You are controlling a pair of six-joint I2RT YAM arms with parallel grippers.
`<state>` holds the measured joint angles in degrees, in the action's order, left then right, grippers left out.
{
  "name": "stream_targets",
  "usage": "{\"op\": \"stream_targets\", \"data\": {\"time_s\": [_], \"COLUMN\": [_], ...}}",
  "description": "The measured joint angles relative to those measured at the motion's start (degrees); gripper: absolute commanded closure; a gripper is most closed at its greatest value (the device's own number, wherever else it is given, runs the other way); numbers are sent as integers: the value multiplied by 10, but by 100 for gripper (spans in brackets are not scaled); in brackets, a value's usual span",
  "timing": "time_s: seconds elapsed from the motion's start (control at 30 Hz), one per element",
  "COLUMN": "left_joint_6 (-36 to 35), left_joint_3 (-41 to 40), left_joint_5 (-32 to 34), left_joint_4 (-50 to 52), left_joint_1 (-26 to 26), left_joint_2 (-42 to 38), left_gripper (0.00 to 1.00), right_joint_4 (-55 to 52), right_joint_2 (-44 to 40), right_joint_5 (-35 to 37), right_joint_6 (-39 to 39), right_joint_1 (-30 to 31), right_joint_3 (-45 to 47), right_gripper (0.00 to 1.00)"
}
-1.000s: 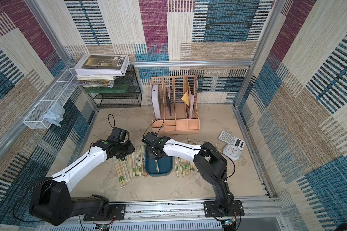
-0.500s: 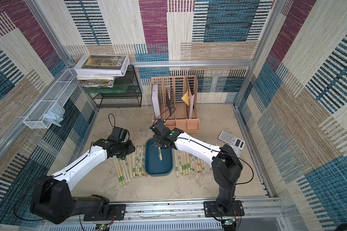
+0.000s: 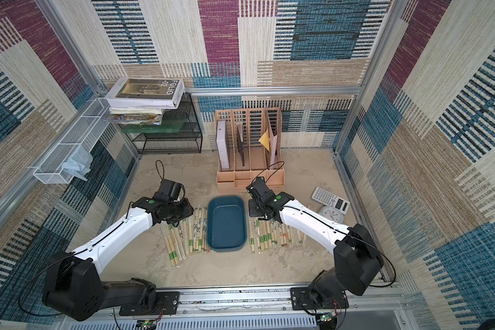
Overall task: Take the paired disposable chopsticks out of the storage box
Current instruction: Place the paired disposable chopsticks at the center of the board.
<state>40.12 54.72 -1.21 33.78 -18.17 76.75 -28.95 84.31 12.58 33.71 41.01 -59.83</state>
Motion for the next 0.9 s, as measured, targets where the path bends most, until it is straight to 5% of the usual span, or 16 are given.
{"op": "stream_targets", "data": {"time_s": [0.57,0.9], "left_joint_6": [1,-12], "left_joint_3": [6,28], "left_joint_5": [4,4], "left_joint_4": [2,21], "left_joint_1": [-8,-12], "left_joint_2": [-2,-22], "left_gripper": [57,52], "right_joint_4": [86,78], "right_joint_2": [87,55], "right_joint_5": [-38,-32], "right_joint_6": [5,6], "right_joint_1": [24,18], "right_joint_3": [55,46], "right_gripper": [95,4]}}
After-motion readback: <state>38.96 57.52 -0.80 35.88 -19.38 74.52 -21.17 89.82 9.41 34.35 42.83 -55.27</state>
